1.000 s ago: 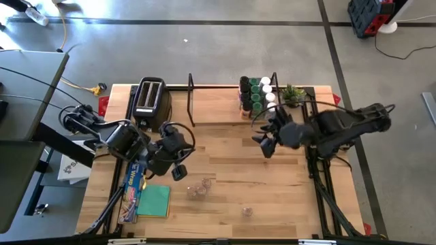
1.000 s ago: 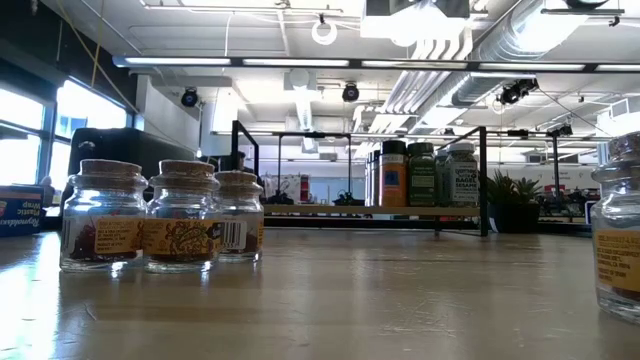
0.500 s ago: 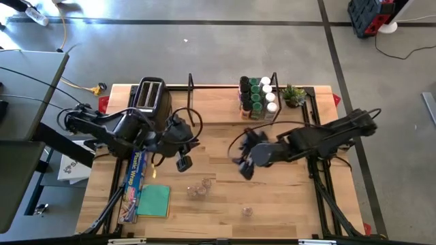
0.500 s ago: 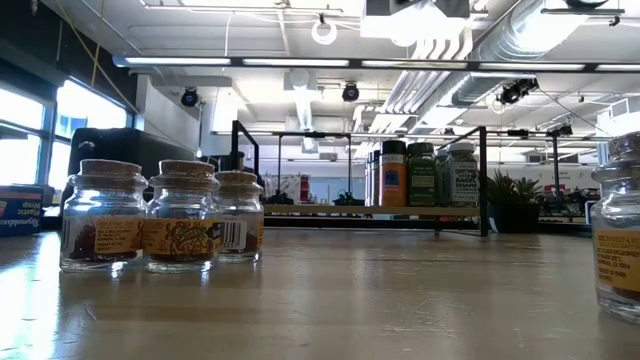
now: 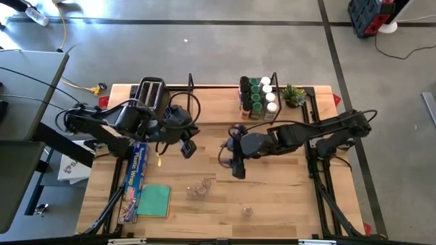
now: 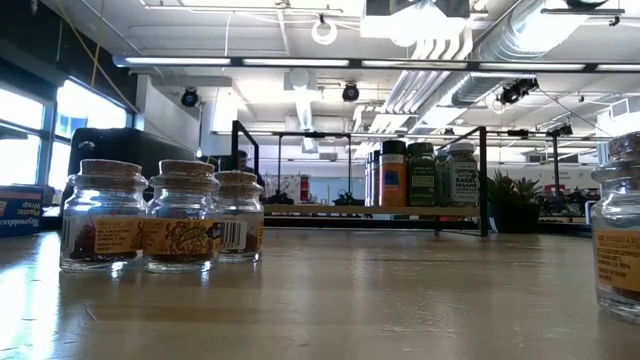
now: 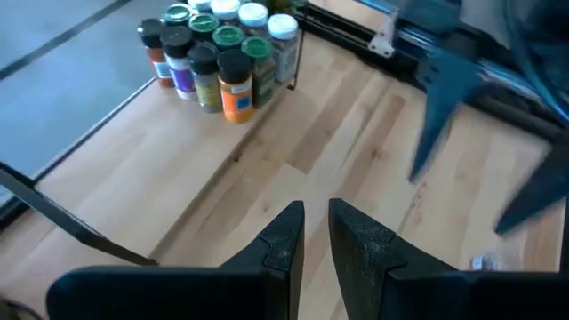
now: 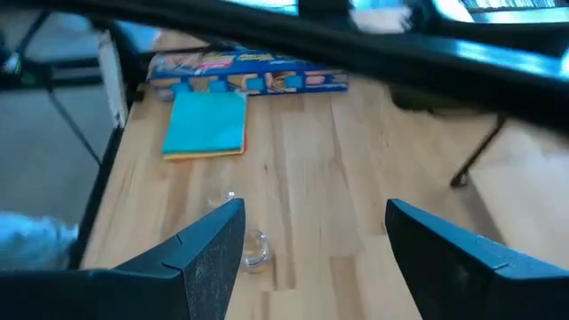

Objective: Shelf spices
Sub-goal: Put the brown seasoning bottle on the shelf

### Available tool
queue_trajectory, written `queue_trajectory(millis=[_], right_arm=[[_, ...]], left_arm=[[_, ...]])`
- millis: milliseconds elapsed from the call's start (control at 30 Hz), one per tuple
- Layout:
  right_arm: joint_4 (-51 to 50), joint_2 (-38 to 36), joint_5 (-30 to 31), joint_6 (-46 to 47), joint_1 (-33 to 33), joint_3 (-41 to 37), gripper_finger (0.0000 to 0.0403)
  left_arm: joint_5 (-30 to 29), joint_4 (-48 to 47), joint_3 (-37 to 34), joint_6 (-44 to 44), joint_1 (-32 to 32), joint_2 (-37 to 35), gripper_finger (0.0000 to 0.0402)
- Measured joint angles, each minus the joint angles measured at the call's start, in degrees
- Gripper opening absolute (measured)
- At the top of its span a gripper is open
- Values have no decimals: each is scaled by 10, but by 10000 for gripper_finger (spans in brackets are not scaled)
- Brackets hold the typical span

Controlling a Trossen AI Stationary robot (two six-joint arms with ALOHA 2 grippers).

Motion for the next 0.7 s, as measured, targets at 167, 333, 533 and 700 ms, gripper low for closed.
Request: queue_trajectory(millis=[167,333,533,700], right_arm=[[12,7,0,134,-11,-10,266],[46,16,-25,136,-7,-10,266],[-6,16,31,150,37,53,266],[-158,21,173,286,85,158,266]], left_arm=[[82,-31,0,60,28,-22,50],[103,-95,0,115,28,-65,50],[124,-132,0,108,-20,-142,50],[167,-70,0,104,-102,-205,50]])
